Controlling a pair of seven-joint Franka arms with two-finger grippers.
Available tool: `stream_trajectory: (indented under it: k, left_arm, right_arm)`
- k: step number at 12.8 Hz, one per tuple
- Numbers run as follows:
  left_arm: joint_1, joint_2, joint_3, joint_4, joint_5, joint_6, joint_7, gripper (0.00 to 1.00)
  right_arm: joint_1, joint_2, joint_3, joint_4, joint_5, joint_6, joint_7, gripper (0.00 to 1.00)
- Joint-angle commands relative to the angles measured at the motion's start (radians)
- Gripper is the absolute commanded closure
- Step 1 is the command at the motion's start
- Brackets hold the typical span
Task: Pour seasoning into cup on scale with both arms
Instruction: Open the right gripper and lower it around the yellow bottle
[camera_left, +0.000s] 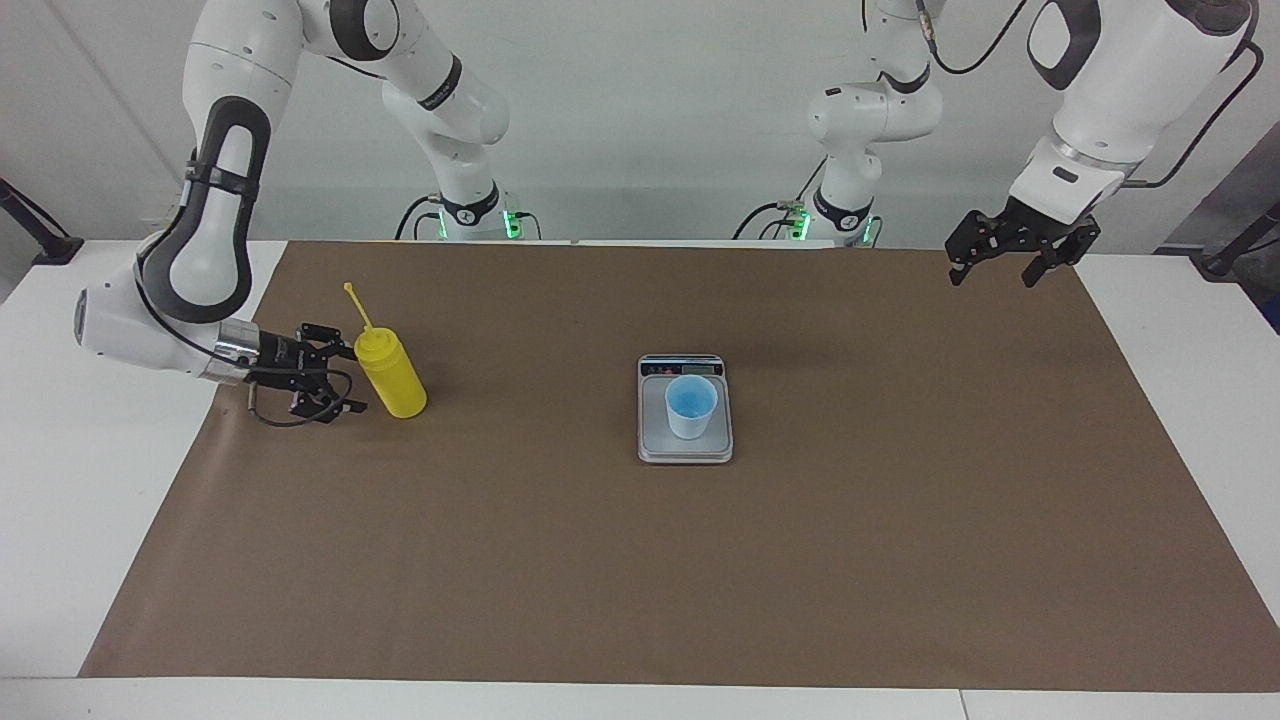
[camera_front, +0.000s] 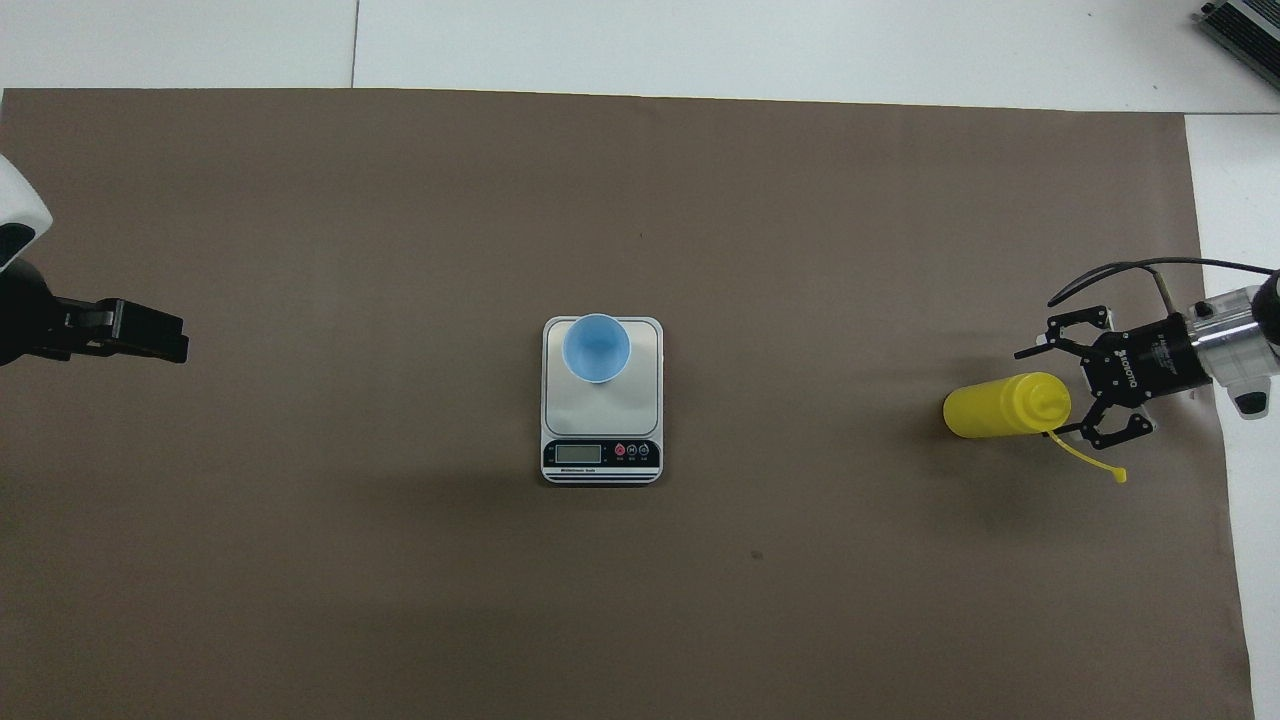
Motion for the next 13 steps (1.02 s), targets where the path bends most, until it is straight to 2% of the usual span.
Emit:
stream_trajectory:
  k: [1,8,9,10,11,13]
  left_arm:
    - [0.007,-0.034,-0.005,-0.044,0.005,0.03,0.003,0.0]
    - [0.008,-0.036,-0.005,-0.047,0.005,0.025,0.006,0.0]
    - [0.008,-0.036,-0.005,-0.047,0.005,0.025,0.006,0.0]
    - [0.008,-0.036,-0.004,-0.047,0.005,0.025,0.006,0.0]
    - [0.008,-0.036,-0.005,-0.046,0.005,0.024,0.009,0.0]
    - [0.004,-0.031,-0.004,-0.037,0.013,0.018,0.015,0.0]
  right_arm:
    - [-0.011,-0.035,0.008,-0.076,0.055,0.003,-0.021,0.0]
    - [-0.007,-0.049,0.008,-0.101,0.113,-0.011,-0.012,0.0]
    - [-0.007,-0.049,0.008,-0.101,0.119,-0.016,-0.012,0.1]
    - [-0.009,-0.049,0.008,-0.101,0.126,-0.016,-0.012,0.26]
    - [-0.012,-0.052,0.008,-0.101,0.147,-0.019,-0.012,0.47]
    - [-0.015,-0.054,0.008,-0.101,0.158,-0.028,-0.012,0.73]
